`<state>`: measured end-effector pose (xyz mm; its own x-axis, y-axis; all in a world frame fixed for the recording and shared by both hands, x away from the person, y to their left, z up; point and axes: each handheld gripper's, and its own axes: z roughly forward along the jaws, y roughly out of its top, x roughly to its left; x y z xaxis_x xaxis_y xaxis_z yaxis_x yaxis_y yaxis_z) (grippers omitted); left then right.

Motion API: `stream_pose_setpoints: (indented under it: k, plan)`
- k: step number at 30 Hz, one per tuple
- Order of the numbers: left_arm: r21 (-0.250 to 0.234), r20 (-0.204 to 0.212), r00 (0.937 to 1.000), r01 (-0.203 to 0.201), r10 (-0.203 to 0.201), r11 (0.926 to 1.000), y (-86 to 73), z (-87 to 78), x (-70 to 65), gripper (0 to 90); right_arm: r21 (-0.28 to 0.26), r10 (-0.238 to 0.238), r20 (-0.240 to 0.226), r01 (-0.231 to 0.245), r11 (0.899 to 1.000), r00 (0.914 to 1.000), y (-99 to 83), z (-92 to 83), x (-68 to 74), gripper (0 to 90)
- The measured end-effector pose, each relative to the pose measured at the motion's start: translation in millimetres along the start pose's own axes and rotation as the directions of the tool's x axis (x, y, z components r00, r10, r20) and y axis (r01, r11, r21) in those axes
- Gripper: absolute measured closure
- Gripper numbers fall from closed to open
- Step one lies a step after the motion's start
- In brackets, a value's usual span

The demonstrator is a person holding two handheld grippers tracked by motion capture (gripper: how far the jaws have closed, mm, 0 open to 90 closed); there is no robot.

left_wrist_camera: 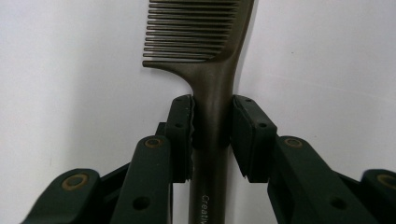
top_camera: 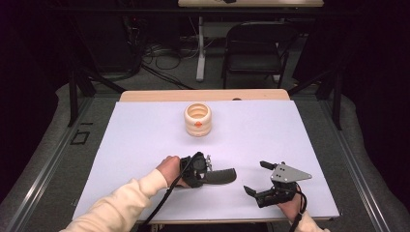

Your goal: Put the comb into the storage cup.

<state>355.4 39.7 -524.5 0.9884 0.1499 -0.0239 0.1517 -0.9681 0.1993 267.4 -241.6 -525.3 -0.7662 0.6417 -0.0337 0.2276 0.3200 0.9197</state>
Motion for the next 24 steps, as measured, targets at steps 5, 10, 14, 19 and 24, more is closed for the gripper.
stream_pose_setpoints:
  k: [5,10,14,19,24]
  plan:
    - [-0.010,0.006,1.0000,0.001,-0.001,1.0000,-1.4,-0.4,1.0,72.8,0.000,0.004,0.003,-0.004,1.000,1.0000,-0.2,0.0,-0.6,0.0]
    - [-0.037,0.007,0.9998,0.018,-0.018,0.9992,-4.5,-3.1,0.9,73.0,0.001,0.001,0.004,-0.001,1.000,1.0000,-0.1,-0.6,-1.0,0.0]
    - [-0.054,0.007,0.9998,0.020,-0.019,0.9983,-7.0,-7.8,-0.5,73.0,0.000,0.004,0.006,-0.004,1.000,1.0000,-0.3,-0.6,-1.1,0.0]
    - [-0.095,-0.004,0.9994,0.033,-0.034,0.9949,-13.4,-16.4,-3.9,73.1,0.002,0.005,0.007,-0.005,1.000,1.0000,-0.2,-0.2,-1.0,0.0]
    - [-0.136,-0.015,0.9989,0.042,-0.045,0.9898,-20.7,-26.7,-6.2,73.1,0.002,0.006,0.008,-0.006,1.000,0.9999,-0.3,-0.2,-1.2,0.0]
